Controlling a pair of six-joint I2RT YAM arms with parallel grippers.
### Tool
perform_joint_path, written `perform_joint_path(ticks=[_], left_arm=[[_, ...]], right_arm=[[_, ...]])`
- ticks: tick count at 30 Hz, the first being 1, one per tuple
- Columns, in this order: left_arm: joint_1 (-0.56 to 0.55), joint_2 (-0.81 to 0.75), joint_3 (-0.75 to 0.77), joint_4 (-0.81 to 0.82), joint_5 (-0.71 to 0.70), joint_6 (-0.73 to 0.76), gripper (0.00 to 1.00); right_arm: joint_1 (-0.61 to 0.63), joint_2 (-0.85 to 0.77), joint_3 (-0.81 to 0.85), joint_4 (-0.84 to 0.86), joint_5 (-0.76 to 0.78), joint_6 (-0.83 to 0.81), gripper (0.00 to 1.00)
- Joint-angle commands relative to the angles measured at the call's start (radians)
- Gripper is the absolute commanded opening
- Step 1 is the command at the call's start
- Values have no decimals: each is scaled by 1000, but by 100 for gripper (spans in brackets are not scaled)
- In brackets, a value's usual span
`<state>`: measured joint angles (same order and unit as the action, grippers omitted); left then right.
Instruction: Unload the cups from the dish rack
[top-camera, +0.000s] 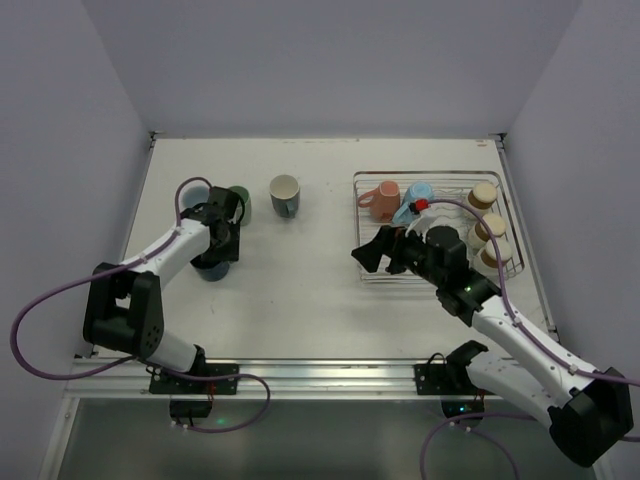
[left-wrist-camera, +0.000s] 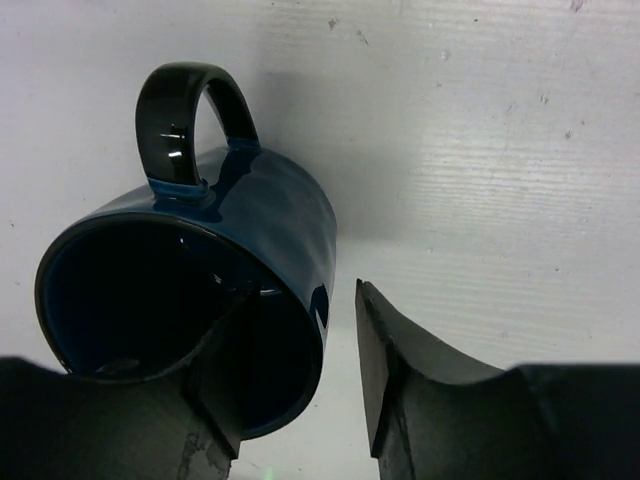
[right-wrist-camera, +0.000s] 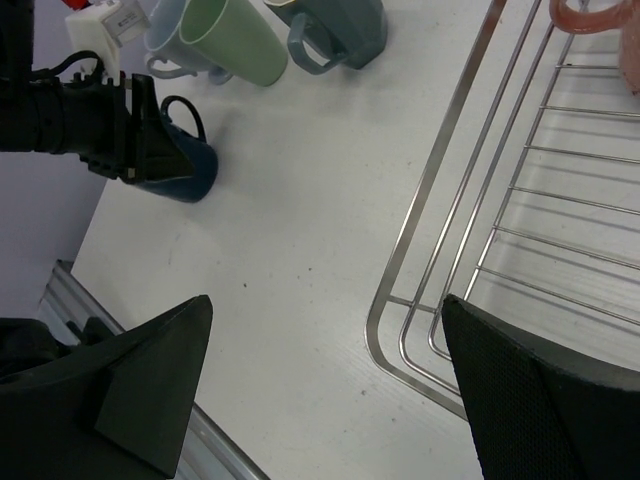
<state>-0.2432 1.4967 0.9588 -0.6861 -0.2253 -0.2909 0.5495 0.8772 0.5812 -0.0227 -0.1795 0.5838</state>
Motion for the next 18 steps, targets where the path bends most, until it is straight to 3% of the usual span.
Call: perform_joint_path(ticks=[1, 7, 12, 18], left_arm=[[7, -22, 11, 51, -39, 19, 48], [5, -183, 26, 103, 26, 13, 67], [-2, -389, 18, 232, 271, -14, 72], [-8, -637, -135, 430, 581, -30, 76]], right_arm=[[0, 9, 65, -40, 52, -36, 99], [-2, -3, 126, -127, 184, -53, 94], [-14, 52, 232, -235, 429, -113, 81], [-109, 218, 380, -290, 597, -189, 75]])
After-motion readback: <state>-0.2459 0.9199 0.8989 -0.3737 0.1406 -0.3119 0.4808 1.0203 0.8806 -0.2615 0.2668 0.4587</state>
